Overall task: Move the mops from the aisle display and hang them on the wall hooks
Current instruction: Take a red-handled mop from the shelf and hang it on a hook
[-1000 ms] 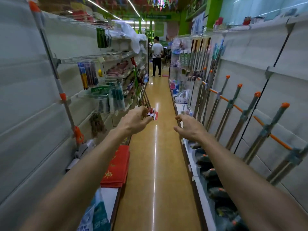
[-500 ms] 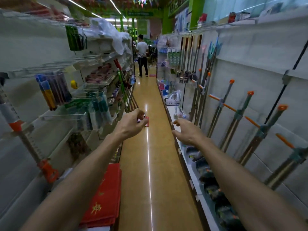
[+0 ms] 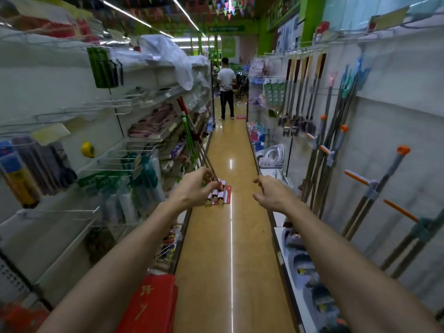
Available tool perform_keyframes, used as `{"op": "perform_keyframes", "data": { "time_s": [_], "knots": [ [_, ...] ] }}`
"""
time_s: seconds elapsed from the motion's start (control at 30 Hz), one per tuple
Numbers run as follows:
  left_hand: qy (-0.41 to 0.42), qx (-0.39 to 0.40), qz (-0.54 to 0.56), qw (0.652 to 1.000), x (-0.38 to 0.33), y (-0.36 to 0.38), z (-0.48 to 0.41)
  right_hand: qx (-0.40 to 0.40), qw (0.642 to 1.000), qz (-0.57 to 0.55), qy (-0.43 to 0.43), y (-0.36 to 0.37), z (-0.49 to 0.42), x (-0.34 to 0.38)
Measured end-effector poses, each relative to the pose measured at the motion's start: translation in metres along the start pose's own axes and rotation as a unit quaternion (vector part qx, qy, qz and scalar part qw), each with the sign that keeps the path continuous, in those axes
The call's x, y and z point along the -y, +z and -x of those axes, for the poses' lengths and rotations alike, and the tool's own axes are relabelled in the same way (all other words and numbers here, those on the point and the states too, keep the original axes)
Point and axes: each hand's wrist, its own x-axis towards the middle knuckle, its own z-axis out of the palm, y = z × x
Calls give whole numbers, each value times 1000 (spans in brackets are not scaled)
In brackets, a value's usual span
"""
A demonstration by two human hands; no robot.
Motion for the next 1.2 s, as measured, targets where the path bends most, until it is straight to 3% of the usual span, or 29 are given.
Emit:
{"op": "perform_keyframes", "data": {
  "time_s": [0.3,0.8,1.2],
  "knots": [
    [-23,-22,14,999,54,33,-153,21,1000,-21,-2,28,-162,-33],
    [-13,-39,38,998,207,53,-494,20,999,-26,-2,77,-517,-52],
    [-33,-28,47,998,316,92,-705,33,999,-38,-11,130,-759,-80]
  ]
}}
